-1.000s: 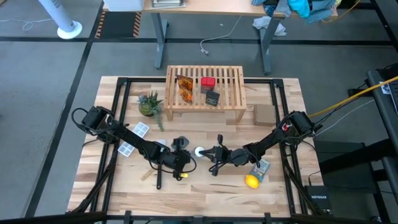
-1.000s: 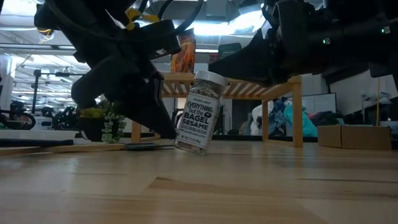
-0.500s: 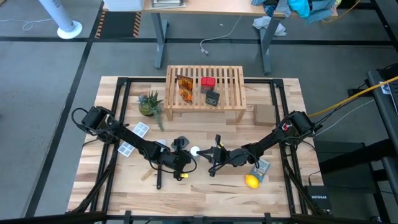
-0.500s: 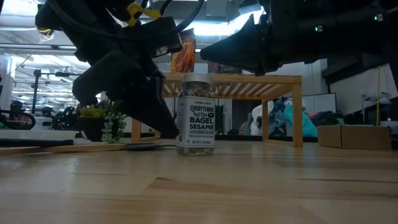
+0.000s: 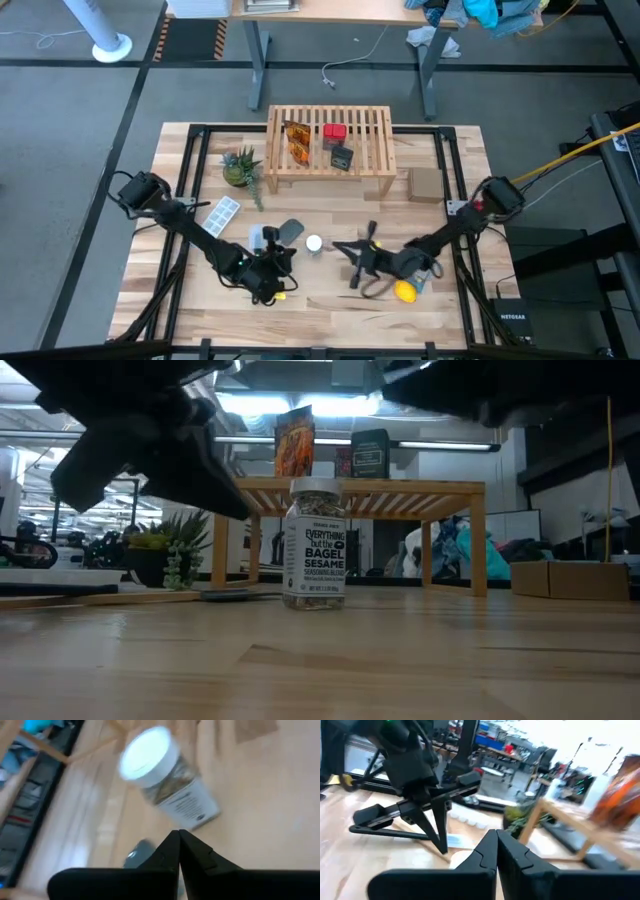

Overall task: Shelf spices
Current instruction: Put the white seasoning bottle on the shelf

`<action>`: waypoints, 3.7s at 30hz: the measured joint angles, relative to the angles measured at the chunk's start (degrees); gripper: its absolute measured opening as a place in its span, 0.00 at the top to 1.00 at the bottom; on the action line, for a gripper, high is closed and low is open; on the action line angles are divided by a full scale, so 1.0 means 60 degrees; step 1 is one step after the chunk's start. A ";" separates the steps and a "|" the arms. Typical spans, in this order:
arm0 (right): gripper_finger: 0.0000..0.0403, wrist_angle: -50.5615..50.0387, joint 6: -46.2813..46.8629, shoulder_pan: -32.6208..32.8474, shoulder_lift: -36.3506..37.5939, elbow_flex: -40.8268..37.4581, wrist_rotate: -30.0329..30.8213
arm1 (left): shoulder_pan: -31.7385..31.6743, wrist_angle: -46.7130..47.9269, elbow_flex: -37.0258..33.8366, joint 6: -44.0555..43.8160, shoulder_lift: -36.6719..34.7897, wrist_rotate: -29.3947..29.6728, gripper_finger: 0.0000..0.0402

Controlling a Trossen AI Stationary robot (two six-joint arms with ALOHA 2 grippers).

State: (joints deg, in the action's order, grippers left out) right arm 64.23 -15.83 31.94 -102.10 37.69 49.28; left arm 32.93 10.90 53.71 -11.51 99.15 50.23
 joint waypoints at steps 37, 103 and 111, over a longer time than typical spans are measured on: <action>0.98 -0.0015 -0.3950 0.3498 0.1937 -0.0088 0.5144 | 0.0025 -0.3687 0.0022 -0.2054 0.2307 -0.4974 0.51; 0.98 -0.0970 -0.3641 0.3488 0.1933 -0.0088 0.5112 | -0.0852 -0.4214 -0.1266 -0.1696 0.2039 0.1687 0.51; 0.98 -0.0727 -0.3544 0.3677 0.2189 -0.0860 0.5707 | -0.1075 -0.4391 -0.2116 -0.2123 0.1371 0.1747 0.51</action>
State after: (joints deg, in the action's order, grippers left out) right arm 59.87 -37.09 54.00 -88.97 32.53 83.52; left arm 26.48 -15.44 41.02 -24.25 107.38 60.71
